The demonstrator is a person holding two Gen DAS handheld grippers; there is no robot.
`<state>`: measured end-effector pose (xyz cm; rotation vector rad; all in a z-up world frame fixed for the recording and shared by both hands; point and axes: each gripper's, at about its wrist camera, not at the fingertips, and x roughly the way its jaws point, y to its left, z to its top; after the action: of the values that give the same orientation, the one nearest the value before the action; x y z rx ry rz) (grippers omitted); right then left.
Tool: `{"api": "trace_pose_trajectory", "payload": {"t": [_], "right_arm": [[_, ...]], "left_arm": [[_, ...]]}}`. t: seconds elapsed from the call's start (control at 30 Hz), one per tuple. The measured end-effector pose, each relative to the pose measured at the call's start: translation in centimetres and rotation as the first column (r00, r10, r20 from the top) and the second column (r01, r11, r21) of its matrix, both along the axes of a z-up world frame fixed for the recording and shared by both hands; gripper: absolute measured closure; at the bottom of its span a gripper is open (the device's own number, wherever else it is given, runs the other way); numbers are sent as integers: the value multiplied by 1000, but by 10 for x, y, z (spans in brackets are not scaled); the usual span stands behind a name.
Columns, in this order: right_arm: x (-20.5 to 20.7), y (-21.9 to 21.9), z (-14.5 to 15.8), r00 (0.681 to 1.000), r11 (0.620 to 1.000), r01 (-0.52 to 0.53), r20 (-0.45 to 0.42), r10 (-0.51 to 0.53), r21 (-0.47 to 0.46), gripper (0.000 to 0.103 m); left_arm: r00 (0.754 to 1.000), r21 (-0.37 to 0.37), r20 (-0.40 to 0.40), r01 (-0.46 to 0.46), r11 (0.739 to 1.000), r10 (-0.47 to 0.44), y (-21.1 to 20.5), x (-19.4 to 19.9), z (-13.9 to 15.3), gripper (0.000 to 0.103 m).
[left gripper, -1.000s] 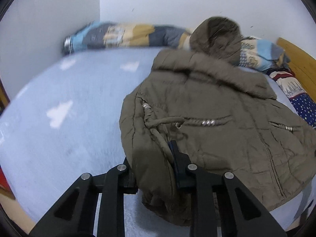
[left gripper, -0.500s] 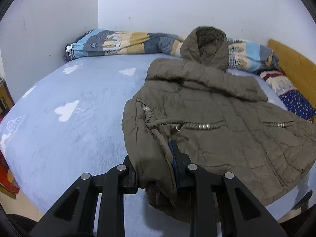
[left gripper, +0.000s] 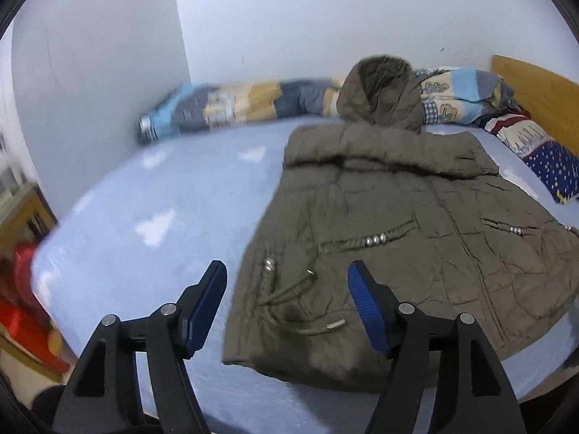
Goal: Fold large clothes
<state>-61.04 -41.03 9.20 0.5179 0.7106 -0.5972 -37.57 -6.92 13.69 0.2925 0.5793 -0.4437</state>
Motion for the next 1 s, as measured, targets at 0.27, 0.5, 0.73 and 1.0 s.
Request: {"api": "trace_pose_trajectory", "payload": {"t": [0.27, 0.5, 0.73, 1.0], "right_arm": [[-20, 21, 37, 998, 977, 65, 22, -62, -202, 58], [10, 27, 70, 998, 959, -6, 51, 21, -282, 46], [66, 46, 43, 991, 967, -132, -22, 130, -220, 38], [91, 50, -50, 943, 975, -212, -274, 188, -64, 38]], "left_arm": [[980, 49, 189, 51, 998, -59, -20, -31, 32, 27], [964, 128, 245, 72, 989, -101, -68, -36, 55, 24], [968, 211, 195, 113, 971, -156, -96, -45, 32, 23], [976, 213, 150, 126, 969, -160, -101, -50, 26, 23]]}}
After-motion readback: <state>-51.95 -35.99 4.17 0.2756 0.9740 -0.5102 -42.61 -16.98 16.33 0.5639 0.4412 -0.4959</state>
